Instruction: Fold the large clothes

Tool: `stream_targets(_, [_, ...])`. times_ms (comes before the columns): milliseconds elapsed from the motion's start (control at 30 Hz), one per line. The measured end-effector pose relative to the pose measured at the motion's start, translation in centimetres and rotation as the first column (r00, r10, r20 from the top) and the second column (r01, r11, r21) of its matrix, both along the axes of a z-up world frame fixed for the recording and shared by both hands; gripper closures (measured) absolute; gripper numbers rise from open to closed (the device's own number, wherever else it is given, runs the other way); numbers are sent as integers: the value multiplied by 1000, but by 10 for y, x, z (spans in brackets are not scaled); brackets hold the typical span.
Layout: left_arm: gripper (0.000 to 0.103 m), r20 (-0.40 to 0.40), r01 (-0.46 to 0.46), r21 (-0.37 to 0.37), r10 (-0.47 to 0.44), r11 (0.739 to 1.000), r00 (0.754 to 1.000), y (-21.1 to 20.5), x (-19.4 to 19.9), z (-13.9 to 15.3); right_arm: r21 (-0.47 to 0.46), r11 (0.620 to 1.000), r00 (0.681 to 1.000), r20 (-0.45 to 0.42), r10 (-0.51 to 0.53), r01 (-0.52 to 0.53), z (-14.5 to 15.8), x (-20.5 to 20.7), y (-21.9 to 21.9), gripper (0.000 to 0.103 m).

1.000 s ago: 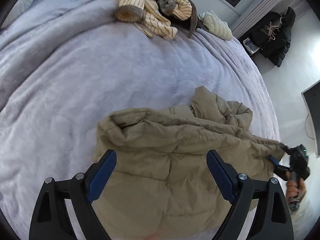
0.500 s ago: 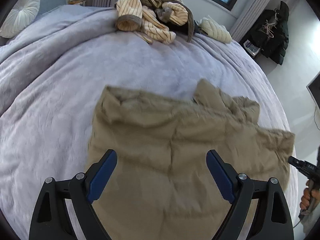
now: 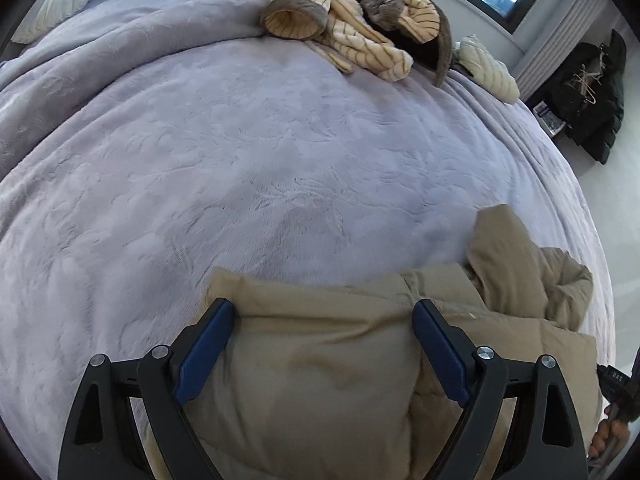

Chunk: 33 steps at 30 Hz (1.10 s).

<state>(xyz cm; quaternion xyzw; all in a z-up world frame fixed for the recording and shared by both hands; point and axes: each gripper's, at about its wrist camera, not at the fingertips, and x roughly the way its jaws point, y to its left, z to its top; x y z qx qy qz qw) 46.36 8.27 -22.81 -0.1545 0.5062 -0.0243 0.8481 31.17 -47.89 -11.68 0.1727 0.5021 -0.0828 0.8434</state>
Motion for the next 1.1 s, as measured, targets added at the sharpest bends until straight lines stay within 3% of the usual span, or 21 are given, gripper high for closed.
stream_targets(300, [11, -40, -59, 21, 59, 998, 997, 1, 25, -22, 49, 997, 998, 7, -66, 65, -23, 14, -10, 95])
stream_targets(467, [11, -66, -164, 13, 164, 986, 984, 30, 26, -4, 55, 995, 996, -5, -89, 89, -8, 14, -10, 90])
stream_targets(567, [11, -59, -157, 25, 159, 987, 986, 44, 15, 14, 39, 996, 997, 2, -80, 80, 9, 7, -5, 87])
stream_targets(633, [11, -46, -134, 41, 136, 990, 990, 49, 2, 28, 45, 997, 998, 16, -68, 67, 19, -2, 0, 77])
stream_targets(667, [11, -43, -120, 44, 122, 992, 992, 50, -6, 34, 55, 996, 998, 23, -65, 63, 24, -7, 2, 65])
stream_targets(733, [11, -42, -86, 51, 88, 995, 995, 49, -26, 46, 70, 996, 997, 46, -56, 53, 35, -23, 8, 51])
stream_targets(867, [11, -49, -48, 66, 51, 997, 998, 46, -72, 58, 108, 994, 997, 71, -39, 31, 53, -54, 19, 50])
stream_targets(933, [6, -53, -44, 62, 47, 997, 997, 45, -93, 59, 150, 988, 996, 82, -36, 23, 60, -75, 24, 43])
stream_targets(967, [0, -59, -45, 56, 48, 997, 997, 44, -103, 59, 162, 987, 996, 84, -37, 23, 62, -81, 25, 40])
stream_targets(1100, [0, -82, -43, 1, 43, 999, 996, 42, -141, 54, 234, 972, 996, 76, -53, 34, 63, -121, 35, 37])
